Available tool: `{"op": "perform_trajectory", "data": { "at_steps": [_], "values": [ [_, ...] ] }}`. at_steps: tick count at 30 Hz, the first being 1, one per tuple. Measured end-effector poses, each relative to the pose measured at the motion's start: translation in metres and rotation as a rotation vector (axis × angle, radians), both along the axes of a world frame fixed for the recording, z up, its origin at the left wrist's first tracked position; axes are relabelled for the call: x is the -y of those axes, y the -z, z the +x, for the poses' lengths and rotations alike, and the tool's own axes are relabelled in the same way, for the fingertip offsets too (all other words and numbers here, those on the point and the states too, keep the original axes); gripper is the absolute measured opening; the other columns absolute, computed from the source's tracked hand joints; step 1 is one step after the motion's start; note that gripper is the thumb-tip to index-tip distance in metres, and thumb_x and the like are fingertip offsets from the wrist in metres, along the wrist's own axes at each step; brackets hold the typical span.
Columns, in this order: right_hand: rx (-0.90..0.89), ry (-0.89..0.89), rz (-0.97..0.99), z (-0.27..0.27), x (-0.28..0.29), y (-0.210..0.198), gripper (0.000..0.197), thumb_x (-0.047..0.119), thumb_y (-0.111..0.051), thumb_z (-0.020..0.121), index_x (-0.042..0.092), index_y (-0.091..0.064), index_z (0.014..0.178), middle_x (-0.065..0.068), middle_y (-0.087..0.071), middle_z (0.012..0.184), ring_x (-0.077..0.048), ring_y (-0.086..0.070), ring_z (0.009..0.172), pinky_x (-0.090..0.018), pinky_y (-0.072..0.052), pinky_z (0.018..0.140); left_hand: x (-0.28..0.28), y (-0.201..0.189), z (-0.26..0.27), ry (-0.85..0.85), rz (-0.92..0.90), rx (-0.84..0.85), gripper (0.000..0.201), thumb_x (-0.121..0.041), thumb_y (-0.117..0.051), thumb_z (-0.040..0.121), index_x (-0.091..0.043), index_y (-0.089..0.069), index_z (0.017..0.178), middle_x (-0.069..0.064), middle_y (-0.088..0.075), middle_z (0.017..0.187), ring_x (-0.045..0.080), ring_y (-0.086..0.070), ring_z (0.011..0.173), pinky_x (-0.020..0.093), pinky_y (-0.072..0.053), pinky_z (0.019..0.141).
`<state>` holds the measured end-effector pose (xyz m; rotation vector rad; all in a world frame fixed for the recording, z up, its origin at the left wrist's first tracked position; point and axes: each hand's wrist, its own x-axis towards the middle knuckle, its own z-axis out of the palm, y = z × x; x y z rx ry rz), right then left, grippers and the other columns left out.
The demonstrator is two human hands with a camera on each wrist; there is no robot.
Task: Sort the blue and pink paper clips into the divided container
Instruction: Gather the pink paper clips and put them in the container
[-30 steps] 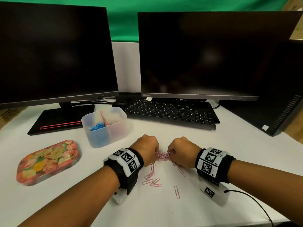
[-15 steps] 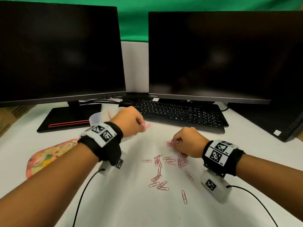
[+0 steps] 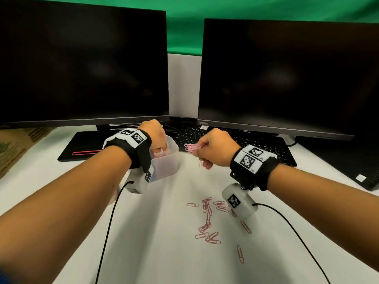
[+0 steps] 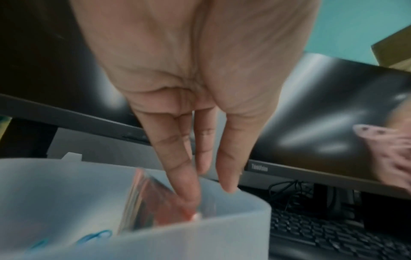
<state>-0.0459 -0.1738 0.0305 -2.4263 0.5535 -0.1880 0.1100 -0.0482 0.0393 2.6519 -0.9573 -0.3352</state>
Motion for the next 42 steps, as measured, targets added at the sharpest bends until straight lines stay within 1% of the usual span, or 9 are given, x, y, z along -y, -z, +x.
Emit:
{"op": "perform_trajectory", "data": {
  "at_steps": [7,13,22,26,31,35,38,40,42],
  "values": [
    [0.016,0.01,-0.006,0.067,-0.019,-0.012,0.021,0.01,-0.063,0.088,0.004,-0.069,0.069,-0.012,-0.071,0.062,-0.023,-0.071,0.054,-0.031,-0.061,0.056,-0.022,-0.016,0.007,-0.073,-0.2,-0.063,0.016,-0.003,-0.069,0.08,-0.003,-0.074,0.095,0.014,-0.075,0.091,0.028,-0.074,0.087,0.042,-0.06,0.081],
    [-0.102,-0.001,-0.091,0.105,-0.04,-0.004,0.014,0.012,-0.071,0.084,-0.002,-0.069,0.086,-0.016,-0.073,0.074,-0.028,-0.074,0.064,-0.043,-0.062,0.064,-0.04,-0.012,-0.004,-0.104,-0.133,-0.101,0.014,-0.012,-0.072,0.081,-0.007,-0.075,0.093,0.009,-0.076,0.082,0.022,-0.075,0.081,0.04,-0.062,0.078],
    [0.006,-0.014,-0.115,0.062,-0.028,-0.008,0.01,0.013,-0.067,0.084,0.009,-0.071,0.092,-0.009,-0.069,0.076,-0.028,-0.07,0.06,-0.032,-0.06,0.051,-0.036,0.0,-0.048,0.074,-0.025,-0.15,0.014,-0.009,-0.066,0.083,-0.01,-0.076,0.092,0.009,-0.075,0.08,0.024,-0.073,0.077,0.038,-0.061,0.079],
    [-0.217,-0.09,-0.294,0.003,-0.001,0.013,0.027,0.019,-0.057,0.088,0.021,-0.072,0.109,-0.002,-0.07,0.112,-0.024,-0.066,0.101,-0.033,-0.056,0.087,-0.021,0.026,-0.081,0.24,0.112,-0.074,0.025,-0.026,-0.072,0.081,-0.019,-0.073,0.105,0.001,-0.071,0.096,0.023,-0.067,0.086,0.031,-0.057,0.081],
    [-0.625,-0.264,-0.341,-0.074,0.013,0.054,0.06,0.013,-0.043,0.093,0.027,-0.031,0.15,0.002,-0.031,0.157,-0.02,-0.032,0.141,-0.028,-0.026,0.113,-0.011,0.065,-0.109,0.428,0.281,-0.041,0.057,-0.035,-0.064,0.088,-0.02,-0.048,0.14,-0.001,-0.052,0.137,0.021,-0.051,0.123,0.027,-0.044,0.096],
    [-0.552,-0.379,-0.214,-0.114,0.003,0.076,0.07,0.003,-0.034,0.092,0.031,-0.018,0.154,0.011,-0.009,0.162,-0.009,-0.007,0.149,-0.03,-0.008,0.122,-0.015,0.07,-0.132,0.565,0.274,0.0,0.044,-0.024,-0.058,0.085,-0.02,-0.056,0.129,0.002,-0.06,0.126,0.024,-0.057,0.112,0.031,-0.049,0.092],
    [-0.496,-0.429,-0.169,-0.132,0.0,0.078,0.075,-0.001,-0.033,0.088,0.037,-0.023,0.151,0.014,-0.017,0.16,-0.006,-0.014,0.148,-0.03,-0.014,0.122,-0.022,0.075,-0.147,0.676,0.226,-0.068,0.045,-0.016,-0.055,0.084,-0.029,-0.058,0.126,-0.004,-0.066,0.115,0.019,-0.061,0.102,0.033,-0.052,0.087],
    [-0.441,-0.453,-0.159,-0.141,0.0,0.07,0.069,0.0,-0.036,0.086,0.037,-0.04,0.144,0.015,-0.039,0.151,-0.007,-0.037,0.138,-0.025,-0.03,0.114,-0.026,0.077,-0.152,0.718,0.184,-0.129,0.051,-0.014,-0.054,0.084,-0.035,-0.056,0.13,-0.009,-0.065,0.11,0.015,-0.059,0.096,0.025,-0.047,0.08],
    [-0.37,-0.384,-0.172,-0.148,0.005,0.063,0.061,0.002,-0.04,0.086,0.035,-0.052,0.136,0.014,-0.057,0.136,-0.007,-0.053,0.122,-0.023,-0.041,0.103,-0.029,0.077,-0.151,0.7,0.138,-0.123,0.054,-0.016,-0.055,0.086,-0.035,-0.052,0.136,-0.009,-0.062,0.123,0.015,-0.057,0.11,0.024,-0.046,0.09]
  ]
}}
